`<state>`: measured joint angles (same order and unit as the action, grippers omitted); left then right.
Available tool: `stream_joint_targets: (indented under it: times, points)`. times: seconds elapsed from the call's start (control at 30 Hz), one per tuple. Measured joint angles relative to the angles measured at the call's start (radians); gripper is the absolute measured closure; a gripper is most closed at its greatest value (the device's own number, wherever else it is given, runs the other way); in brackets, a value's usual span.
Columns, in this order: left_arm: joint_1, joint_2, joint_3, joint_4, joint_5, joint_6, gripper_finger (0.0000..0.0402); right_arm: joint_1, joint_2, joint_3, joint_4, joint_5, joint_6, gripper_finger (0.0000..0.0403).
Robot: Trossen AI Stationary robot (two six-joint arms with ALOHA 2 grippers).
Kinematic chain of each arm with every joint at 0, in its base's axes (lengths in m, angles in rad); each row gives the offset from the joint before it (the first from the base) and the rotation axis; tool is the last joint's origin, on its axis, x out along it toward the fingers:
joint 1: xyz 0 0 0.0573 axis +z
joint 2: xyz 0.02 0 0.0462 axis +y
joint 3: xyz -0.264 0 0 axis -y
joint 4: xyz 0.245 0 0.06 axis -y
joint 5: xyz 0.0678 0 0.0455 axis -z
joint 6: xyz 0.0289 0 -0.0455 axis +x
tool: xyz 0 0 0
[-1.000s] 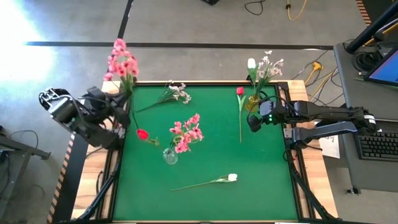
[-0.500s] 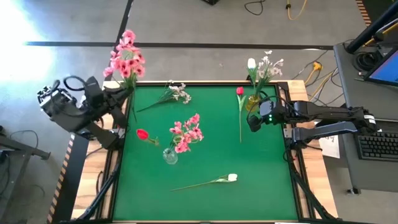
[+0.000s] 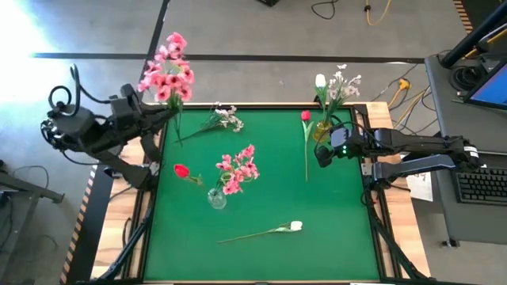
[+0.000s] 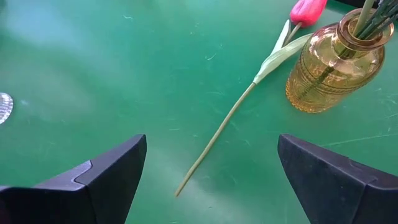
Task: Sort flowers into vase by color
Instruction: Put the pink flowers into the transparent vase
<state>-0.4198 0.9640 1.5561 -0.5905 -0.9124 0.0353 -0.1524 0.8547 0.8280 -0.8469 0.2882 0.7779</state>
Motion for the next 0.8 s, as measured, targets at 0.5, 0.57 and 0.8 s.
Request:
stream_joint_targets:
  times: [0.5, 0.57, 0.8]
  points:
    - [0.285, -0.12, -0.271, 0.221, 0.366, 0.076, 0.0401, 0.0, 0.0, 0.0, 0.014, 0.0, 0.023, 0.0046]
    - [0.285, -0.164, -0.34, 0.271, 0.366, 0.055, 0.0401, 0.0, 0.0, 0.0, 0.016, 0.0, 0.023, 0.0046]
    - [0.285, -0.265, -0.609, 0.493, 0.373, -0.005, 0.0401, 0.0, 0.0, 0.0, 0.021, 0.0, 0.027, 0.0046]
